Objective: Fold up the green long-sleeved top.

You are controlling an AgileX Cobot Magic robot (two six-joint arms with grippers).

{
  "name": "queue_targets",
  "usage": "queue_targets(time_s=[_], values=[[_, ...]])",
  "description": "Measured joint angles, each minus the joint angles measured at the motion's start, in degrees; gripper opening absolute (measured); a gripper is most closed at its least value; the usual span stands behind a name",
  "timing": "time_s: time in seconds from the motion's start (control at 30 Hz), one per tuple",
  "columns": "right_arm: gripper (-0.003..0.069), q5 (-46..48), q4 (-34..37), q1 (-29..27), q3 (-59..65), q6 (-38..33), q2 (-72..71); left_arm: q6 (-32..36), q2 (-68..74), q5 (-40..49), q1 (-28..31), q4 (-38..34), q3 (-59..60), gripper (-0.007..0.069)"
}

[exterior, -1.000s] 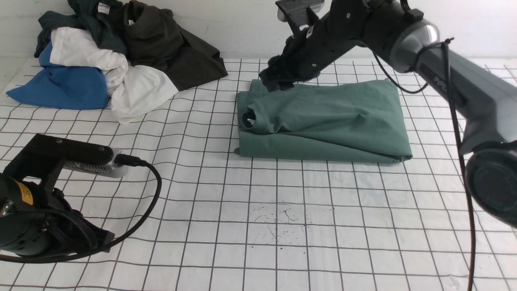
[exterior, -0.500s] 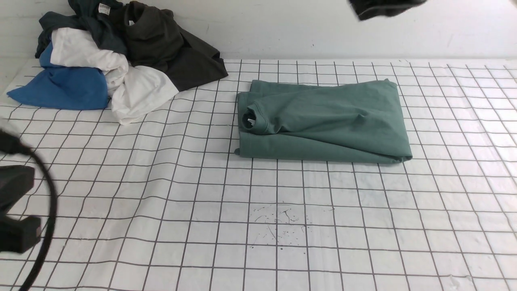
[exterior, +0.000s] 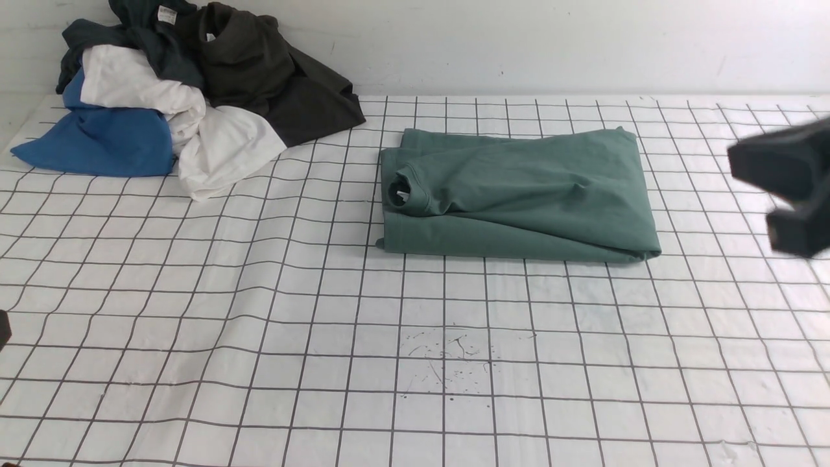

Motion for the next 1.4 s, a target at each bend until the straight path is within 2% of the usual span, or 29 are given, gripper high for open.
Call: queue_targets(time_s=[0.07,0.2,0.4,0.67,0.83,0.93,1.1,1.27,1.3,1.4], values=[[-0.0014,-6.5,0.9,0.0,7.1,-0.1,-5.7,0.0,-0.4,-0.2,0.0,0.0,0.0,-0.0007],[-0.0014,-11.6,2.9,0.0,17.5,0.2,-15.9,0.0,-1.1,-0.3,0.0,-0.1,0.1,-0.0007],[-0.0014,-11.4,6.8,0.0,27.3,0.9,-27.7,0.0,-1.5,0.2,0.0,-0.1,0.1,-0.0007],[-0.0014,-9.3,7.2,0.0,36.5,0.9,-34.4,0.0,-1.5,0.3,0.0,-0.2,0.1,-0.0007],[-0.0014,-7.9,6.9,-1.5,47.1,0.9,-45.6,0.0,-1.5,0.6,0.0,-0.2,0.1,-0.0007],[-0.0014,-8.7,4.0,-3.9,50.3,1.1,-51.2,0.0,-1.5,1.0,0.0,-0.2,0.1,-0.0007],[-0.0014,-9.7,1.3,-8.6,50.4,1.9,-51.8,0.1,-1.5,1.1,0.0,-0.2,0.1,-0.0007],[-0.0014,-10.4,-3.2,-12.0,50.4,8.4,-51.8,0.1,-1.5,1.2,0.0,-0.2,0.1,-0.0007],[-0.0014,-10.7,-6.2,-12.4,50.4,12.6,-51.8,0.1,-1.5,1.2,0.0,-0.2,0.1,-0.0007],[-0.0014,-11.1,-10.0,-12.5,50.5,17.8,-51.8,0.1,-1.5,1.2,0.0,-0.2,0.1,-0.0007]])
